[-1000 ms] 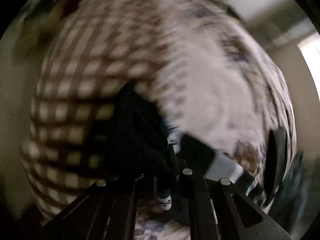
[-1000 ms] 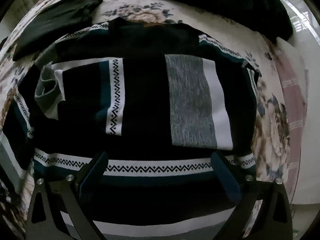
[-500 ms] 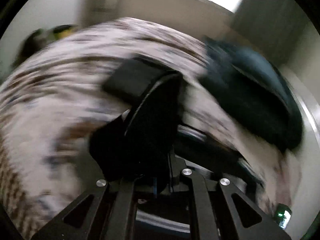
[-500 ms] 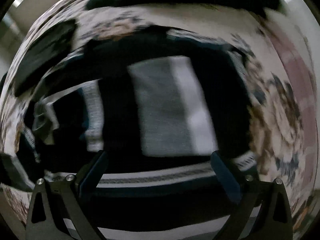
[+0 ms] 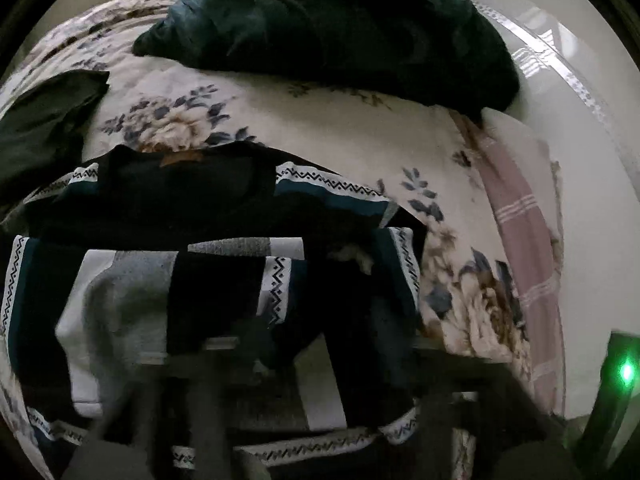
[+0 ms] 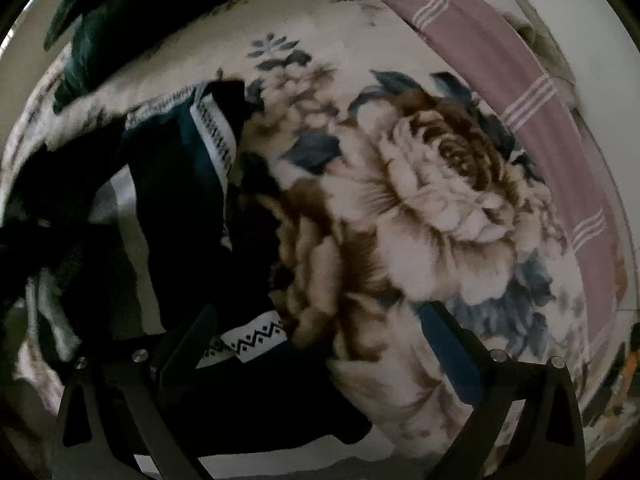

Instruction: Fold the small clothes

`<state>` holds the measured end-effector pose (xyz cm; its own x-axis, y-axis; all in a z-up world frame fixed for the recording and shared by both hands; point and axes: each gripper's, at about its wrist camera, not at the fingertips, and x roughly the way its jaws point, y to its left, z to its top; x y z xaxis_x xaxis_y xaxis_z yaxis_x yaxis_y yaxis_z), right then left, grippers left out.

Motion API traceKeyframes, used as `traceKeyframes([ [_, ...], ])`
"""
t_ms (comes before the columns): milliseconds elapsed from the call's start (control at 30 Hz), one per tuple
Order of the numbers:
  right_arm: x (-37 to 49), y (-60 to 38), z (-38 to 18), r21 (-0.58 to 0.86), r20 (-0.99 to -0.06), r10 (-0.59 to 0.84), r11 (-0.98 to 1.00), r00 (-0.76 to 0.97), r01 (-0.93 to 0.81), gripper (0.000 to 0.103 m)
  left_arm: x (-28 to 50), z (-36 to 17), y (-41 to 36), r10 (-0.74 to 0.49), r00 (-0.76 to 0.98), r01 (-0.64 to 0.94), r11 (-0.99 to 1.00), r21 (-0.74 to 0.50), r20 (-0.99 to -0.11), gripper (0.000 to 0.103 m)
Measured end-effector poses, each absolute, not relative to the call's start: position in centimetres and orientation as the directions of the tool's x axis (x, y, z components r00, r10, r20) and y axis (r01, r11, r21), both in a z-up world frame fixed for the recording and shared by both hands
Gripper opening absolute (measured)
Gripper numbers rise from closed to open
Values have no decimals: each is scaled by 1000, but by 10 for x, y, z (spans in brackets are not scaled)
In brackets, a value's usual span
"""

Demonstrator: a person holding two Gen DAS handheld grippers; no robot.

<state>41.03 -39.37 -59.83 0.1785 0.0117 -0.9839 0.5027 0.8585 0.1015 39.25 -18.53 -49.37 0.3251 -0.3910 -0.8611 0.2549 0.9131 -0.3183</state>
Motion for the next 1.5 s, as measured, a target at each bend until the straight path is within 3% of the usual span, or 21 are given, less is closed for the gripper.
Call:
traceKeyframes([
  [33, 410, -395, -595, 125, -981, 31, 854, 191, 505, 103, 392, -488, -173, -408, 331, 251, 907, -338, -851, 84],
  [167, 417, -404, -573, 301, -940, 161, 804, 301, 512, 103, 392, -459, -101, -344, 419, 147, 939, -311, -840, 85],
  [300, 451, -393, -570, 440, -888, 284, 757, 363, 483, 103, 400, -447, -7, -156, 479, -27, 981, -192, -864, 85],
  [433, 499, -365, -591, 481, -872, 364, 764, 329, 430, 103, 415, -479, 59, 47, 409, -170, 985, -26, -911, 85],
  [600, 551, -316, -632, 475, -880, 430, 790, 202, 387, 103, 421, -512, 83, 80, 346, -233, 972, -3, -935, 85],
  [667, 555, -307, -645, 408, -912, 383, 823, 145, 394, 79, 422, -516, 80, 63, 343, -232, 973, -19, -937, 85],
  [700, 555, -304, -648, 372, -928, 354, 841, 120, 394, 39, 423, -517, 77, 56, 342, -231, 973, -26, -938, 85],
  [733, 551, -306, -644, 341, -940, 314, 852, 134, 398, 8, 425, -519, 73, 50, 341, -227, 973, -31, -939, 85],
  [900, 520, -341, -614, 303, -941, 188, 841, 281, 449, 8, 442, -533, 69, 37, 325, -203, 979, -31, -945, 85],
  [1000, 518, -353, -633, 273, -959, 207, 853, 192, 444, 10, 453, -547, 73, 40, 290, -207, 978, -22, -956, 85],
  [1067, 518, -361, -639, 213, -977, 175, 860, 125, 464, 34, 455, -547, 74, 37, 283, -206, 978, -23, -958, 85],
  [1100, 516, -363, -631, 192, -979, 136, 860, 152, 473, 54, 454, -544, 74, 40, 287, -205, 979, -20, -957, 85],
  [1133, 513, -365, -624, 188, -977, 113, 856, 181, 481, 64, 452, -537, 72, 42, 298, -199, 980, -19, -953, 85],
  [1300, 507, -348, -584, 248, -931, 94, 872, 353, 422, 64, 442, -511, 61, 52, 353, -153, 988, -3, -934, 85],
  [1433, 526, -304, -627, 85, -982, 41, 967, 182, 239, 64, 441, -536, 61, 103, 269, -113, 991, 75, -958, 86],
  [1500, 521, -311, -656, 19, -995, -6, 972, 102, 235, 64, 440, -555, 73, 73, 216, -134, 990, 44, -974, 88],
])
